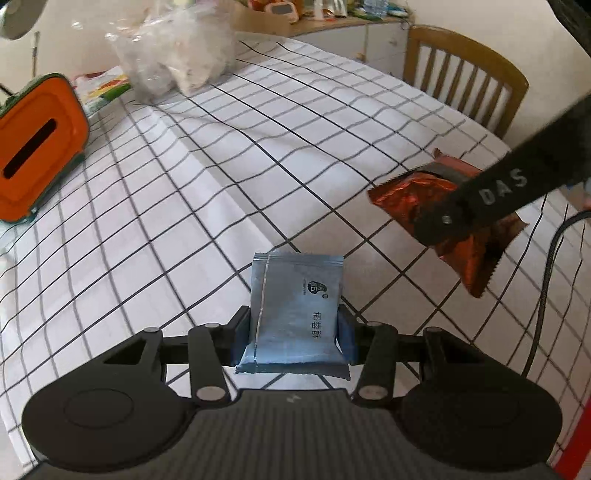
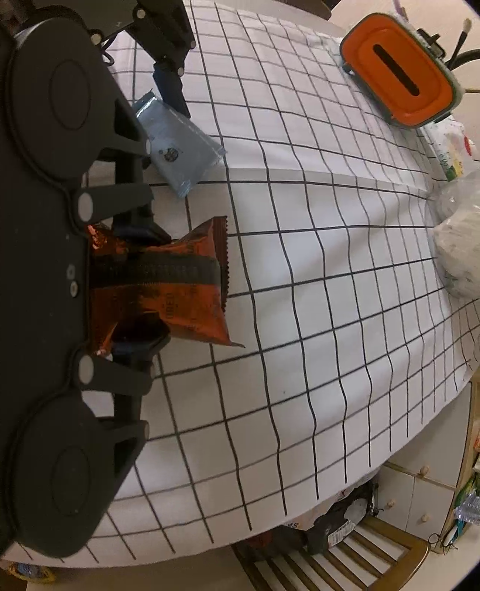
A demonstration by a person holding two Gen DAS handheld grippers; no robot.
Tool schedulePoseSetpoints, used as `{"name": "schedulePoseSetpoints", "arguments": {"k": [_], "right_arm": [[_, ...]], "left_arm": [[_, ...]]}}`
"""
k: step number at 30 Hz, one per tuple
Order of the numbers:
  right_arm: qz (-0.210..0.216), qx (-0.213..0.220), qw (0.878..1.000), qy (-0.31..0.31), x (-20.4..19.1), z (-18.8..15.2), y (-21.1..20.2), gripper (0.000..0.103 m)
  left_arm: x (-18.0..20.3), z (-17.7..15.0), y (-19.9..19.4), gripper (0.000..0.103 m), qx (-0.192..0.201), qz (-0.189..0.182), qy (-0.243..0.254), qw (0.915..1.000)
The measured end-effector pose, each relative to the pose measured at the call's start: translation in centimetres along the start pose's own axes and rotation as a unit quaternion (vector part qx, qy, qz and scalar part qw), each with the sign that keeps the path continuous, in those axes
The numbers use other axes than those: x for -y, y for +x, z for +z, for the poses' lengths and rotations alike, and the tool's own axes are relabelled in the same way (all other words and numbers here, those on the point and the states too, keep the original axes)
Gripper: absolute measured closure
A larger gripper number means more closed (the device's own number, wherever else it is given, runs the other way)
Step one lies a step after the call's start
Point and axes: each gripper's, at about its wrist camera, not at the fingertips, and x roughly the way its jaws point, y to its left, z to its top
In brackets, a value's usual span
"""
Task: Organize snacks
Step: 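Lift both held snacks and carry them over the white box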
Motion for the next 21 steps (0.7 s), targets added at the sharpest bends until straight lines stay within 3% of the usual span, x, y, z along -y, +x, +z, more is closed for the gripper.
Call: {"name": "schedulePoseSetpoints", "arguments": {"k": [10, 21], "right_arm": [[0.030, 0.025, 0.999, -0.023, 1.1, -1.7, -6.3, 0.055], [0.072, 0.050, 0.993, -0.082, 2.7, -6.0, -14.4, 0.055]], "left_arm": [[1.0, 0.1, -7.4, 0.056, 0.022, 0.024, -0.039, 0.9987], [6.5, -1.4, -16.4, 0.056, 0.033, 0.065, -0.086, 0.9936]]}}
